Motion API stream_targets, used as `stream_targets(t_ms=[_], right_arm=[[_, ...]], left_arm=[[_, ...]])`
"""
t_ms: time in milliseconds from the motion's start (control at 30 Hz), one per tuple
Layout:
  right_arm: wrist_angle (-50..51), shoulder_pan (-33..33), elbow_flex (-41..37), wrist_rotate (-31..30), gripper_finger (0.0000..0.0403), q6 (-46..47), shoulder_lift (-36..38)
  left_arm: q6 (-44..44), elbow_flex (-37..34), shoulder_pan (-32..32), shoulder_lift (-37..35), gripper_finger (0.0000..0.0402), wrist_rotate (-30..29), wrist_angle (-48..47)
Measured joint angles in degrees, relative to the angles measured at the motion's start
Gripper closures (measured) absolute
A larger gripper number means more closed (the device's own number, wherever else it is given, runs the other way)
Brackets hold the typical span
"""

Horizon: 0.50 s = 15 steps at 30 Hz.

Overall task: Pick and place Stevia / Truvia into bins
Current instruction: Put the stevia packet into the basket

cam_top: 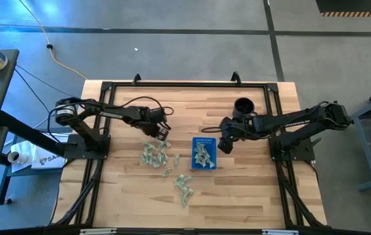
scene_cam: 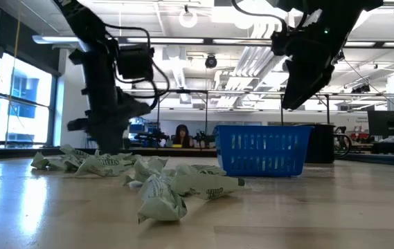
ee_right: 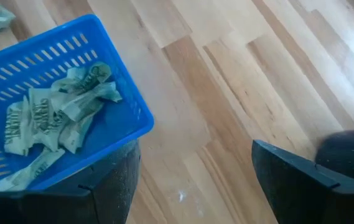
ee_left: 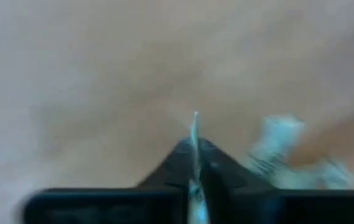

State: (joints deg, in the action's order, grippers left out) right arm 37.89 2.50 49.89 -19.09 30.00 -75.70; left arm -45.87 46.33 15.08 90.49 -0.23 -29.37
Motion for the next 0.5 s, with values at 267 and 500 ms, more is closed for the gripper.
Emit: stream_targets(t_ms=[267, 500], right_arm=[[0.93, 0.03, -0.02, -0.56, 0.0107, -0.39, 0.27], [8.56, 5.02, -0.02, -8.25, 0.0107, 3.26, 3.75]], left_arm=[[12.76, 19.78, -0.10, -0.29, 0.0351, 1.00, 0.92], [28.77, 26.57, -3.38, 0.98, 0.0375, 13.61, 16.11]])
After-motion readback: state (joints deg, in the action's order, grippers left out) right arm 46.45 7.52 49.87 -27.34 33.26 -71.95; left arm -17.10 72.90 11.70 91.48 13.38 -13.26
